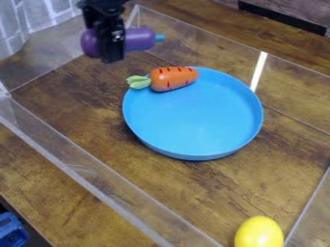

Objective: Put the purple eggplant on the blue tray

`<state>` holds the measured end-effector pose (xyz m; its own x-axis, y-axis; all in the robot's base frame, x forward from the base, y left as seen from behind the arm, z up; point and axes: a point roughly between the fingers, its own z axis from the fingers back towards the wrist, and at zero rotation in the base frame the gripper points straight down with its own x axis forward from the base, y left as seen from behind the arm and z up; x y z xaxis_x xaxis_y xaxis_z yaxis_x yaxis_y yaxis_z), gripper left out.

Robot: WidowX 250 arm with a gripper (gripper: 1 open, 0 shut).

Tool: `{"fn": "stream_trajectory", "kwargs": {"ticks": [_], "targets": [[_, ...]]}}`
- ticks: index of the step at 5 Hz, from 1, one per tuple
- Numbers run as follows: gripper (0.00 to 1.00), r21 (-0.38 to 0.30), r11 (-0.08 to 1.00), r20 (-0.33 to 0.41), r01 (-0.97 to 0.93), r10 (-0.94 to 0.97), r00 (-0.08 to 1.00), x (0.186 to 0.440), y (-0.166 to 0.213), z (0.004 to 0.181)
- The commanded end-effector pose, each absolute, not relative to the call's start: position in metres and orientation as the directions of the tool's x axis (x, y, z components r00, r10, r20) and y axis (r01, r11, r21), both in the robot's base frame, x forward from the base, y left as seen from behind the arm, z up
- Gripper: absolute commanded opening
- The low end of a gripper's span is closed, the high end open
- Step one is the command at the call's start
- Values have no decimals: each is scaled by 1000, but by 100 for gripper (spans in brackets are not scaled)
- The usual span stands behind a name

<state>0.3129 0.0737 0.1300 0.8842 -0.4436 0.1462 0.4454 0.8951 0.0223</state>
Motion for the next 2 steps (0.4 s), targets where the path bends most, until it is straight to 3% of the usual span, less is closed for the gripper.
{"fn": "stream_trajectory", "kwargs": {"ticks": [1,2], "targets": [[0,64,874,210,481,-483,850,316,42,154],[0,45,862,216,504,-501,838,319,19,151]]}}
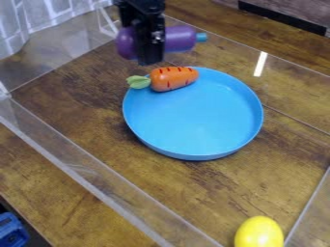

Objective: Put the purple eggplant on the blue tray

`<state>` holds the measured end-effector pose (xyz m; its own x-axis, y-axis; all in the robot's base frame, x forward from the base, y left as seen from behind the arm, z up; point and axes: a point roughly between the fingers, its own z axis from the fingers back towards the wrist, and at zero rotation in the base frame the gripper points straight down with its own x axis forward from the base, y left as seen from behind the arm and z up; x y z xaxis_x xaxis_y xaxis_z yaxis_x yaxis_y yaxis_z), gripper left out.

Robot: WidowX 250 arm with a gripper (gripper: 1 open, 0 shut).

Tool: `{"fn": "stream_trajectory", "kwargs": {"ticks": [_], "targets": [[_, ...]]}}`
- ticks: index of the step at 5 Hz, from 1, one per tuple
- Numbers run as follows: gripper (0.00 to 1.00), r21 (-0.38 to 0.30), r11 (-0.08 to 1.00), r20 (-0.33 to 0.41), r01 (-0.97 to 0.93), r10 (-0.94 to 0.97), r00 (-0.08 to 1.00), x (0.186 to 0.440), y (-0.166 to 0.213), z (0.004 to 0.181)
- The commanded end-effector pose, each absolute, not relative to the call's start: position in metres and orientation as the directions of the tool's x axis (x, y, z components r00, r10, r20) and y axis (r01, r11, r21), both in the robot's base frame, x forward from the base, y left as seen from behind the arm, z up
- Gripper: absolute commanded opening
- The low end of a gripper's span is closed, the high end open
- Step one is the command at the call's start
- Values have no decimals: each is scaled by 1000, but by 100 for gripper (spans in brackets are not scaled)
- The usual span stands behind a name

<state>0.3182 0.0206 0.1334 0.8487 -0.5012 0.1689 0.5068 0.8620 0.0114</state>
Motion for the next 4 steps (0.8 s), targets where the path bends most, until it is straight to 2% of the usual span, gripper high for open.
{"fn": "stream_trajectory", "kwargs": {"ticks": [1,4], "targets": [[0,29,848,221,529,-521,824,324,-5,146],[0,-16,848,196,530,-517,833,327,-27,98]]}}
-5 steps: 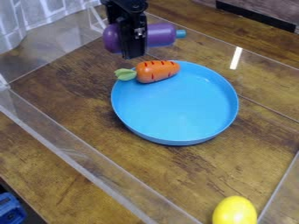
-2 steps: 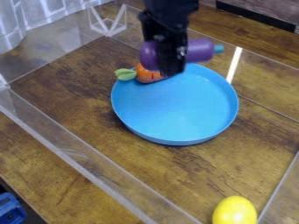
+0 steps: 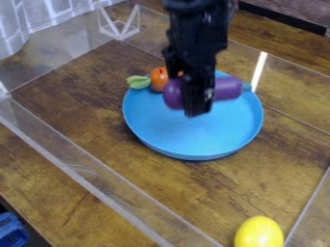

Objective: Put the purple eggplant on the blue tray

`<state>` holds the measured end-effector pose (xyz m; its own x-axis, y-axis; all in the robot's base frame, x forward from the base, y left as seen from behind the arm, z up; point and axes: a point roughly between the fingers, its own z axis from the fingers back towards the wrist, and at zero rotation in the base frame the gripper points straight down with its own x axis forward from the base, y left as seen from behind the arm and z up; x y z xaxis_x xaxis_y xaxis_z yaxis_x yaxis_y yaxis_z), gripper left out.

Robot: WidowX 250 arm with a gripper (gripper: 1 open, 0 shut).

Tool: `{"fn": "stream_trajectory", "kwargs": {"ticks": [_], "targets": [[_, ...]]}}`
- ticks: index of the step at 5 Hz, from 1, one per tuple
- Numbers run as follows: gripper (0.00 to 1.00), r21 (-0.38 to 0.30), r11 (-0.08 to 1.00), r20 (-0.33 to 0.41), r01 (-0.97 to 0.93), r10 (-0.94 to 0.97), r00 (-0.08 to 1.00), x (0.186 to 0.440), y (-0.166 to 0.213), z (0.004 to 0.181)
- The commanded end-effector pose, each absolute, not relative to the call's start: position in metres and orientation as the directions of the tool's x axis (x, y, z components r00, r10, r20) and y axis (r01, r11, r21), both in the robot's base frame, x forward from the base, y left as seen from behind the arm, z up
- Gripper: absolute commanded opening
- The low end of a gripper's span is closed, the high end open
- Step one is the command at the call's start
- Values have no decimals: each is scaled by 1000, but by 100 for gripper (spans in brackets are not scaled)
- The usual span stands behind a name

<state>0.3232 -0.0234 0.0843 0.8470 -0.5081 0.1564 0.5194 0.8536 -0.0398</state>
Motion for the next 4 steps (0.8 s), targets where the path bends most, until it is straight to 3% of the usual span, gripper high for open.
{"fn": "stream_trajectory", "kwargs": {"ticks": [1,2,4], "targets": [[0,-18,856,193,516,-504,842,336,-25,85],[0,-8,878,201,479,-468,861,352,-13,89],[0,-17,887,201,461,-448,871,374,-2,78]]}}
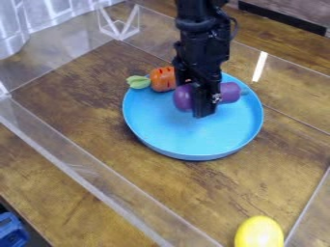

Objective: Put the purple eggplant on the blue tray

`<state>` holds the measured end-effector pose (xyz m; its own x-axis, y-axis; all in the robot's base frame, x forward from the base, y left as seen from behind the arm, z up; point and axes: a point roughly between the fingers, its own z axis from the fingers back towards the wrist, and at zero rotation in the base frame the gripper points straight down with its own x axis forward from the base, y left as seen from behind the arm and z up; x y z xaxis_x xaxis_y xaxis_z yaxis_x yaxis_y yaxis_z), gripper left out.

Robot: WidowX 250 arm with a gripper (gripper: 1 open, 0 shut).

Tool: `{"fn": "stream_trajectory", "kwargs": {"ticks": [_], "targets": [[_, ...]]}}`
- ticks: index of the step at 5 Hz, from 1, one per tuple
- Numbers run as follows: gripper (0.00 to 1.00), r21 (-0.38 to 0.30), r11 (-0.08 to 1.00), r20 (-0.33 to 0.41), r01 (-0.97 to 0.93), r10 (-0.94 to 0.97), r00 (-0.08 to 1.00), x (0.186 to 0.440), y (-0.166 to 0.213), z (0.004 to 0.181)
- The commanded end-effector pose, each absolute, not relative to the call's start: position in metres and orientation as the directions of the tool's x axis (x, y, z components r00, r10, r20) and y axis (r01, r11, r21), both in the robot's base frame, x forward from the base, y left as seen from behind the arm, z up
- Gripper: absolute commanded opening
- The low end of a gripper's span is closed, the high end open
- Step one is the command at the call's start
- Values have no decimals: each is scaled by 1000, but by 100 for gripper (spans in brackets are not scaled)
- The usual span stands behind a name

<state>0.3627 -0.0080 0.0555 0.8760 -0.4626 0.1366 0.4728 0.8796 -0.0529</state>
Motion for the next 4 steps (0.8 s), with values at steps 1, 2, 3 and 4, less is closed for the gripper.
{"fn": "stream_trajectory", "kwargs": {"ticks": [1,2,3,4], "targets": [[100,-31,890,206,455,-440,874,380,-1,72],[100,-39,894,212,446,-428,878,384,1,68],[100,-42,896,211,441,-423,881,387,1,64],[100,-45,898,211,437,-419,883,389,2,60]]}}
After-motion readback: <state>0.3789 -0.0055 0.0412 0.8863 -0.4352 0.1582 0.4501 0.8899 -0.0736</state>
